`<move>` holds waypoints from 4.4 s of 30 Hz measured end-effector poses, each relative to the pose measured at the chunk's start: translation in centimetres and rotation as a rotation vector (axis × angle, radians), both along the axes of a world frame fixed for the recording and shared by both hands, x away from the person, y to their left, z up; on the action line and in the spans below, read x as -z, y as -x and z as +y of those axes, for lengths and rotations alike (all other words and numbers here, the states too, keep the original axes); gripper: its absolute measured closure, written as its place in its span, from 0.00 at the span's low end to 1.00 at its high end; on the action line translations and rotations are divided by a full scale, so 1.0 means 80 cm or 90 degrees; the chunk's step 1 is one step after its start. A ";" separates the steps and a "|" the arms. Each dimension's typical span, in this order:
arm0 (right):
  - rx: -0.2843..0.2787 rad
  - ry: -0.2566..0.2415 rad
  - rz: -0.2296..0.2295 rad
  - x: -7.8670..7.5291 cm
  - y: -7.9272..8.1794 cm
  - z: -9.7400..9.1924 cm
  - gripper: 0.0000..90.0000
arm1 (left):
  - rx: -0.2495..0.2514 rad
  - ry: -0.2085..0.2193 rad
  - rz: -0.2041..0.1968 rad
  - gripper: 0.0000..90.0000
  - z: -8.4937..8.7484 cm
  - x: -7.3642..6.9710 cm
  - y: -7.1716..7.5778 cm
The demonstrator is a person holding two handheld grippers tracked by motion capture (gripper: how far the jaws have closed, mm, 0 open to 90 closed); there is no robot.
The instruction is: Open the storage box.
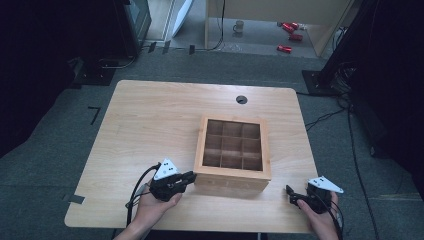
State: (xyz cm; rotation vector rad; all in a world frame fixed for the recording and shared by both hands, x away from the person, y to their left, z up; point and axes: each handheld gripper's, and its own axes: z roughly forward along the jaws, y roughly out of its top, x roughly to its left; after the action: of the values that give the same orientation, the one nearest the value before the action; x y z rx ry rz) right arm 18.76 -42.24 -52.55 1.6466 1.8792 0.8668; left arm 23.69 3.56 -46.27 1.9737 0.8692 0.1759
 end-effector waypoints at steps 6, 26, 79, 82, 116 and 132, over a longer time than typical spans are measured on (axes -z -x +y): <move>-0.001 0.001 0.000 0.000 0.000 0.000 0.14 | -0.018 -0.020 -0.042 0.91 -0.005 -0.009 0.000; 0.001 0.000 0.000 0.000 0.000 0.000 0.14 | -0.079 -0.093 -0.144 0.81 -0.022 0.001 0.005; -0.144 0.008 -0.189 -0.122 -0.031 0.114 0.21 | -0.088 -0.017 -0.185 0.61 -0.023 -0.049 -0.022; -0.158 0.013 -0.214 -0.127 -0.030 0.117 0.28 | -0.088 -0.014 -0.184 0.61 -0.022 -0.050 -0.023; -0.226 0.096 -0.295 -0.138 -0.029 0.132 0.43 | -0.150 -0.019 -0.078 0.44 0.086 0.003 -0.022; -0.243 0.085 -0.324 -0.181 -0.058 0.123 0.50 | -0.299 -0.115 0.002 0.30 0.189 0.058 -0.029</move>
State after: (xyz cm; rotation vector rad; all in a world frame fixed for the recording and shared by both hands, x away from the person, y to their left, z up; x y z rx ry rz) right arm 23.43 -32.41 -38.08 0.8848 1.8472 1.1539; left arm 26.02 18.66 -50.93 1.9009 1.3494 0.5373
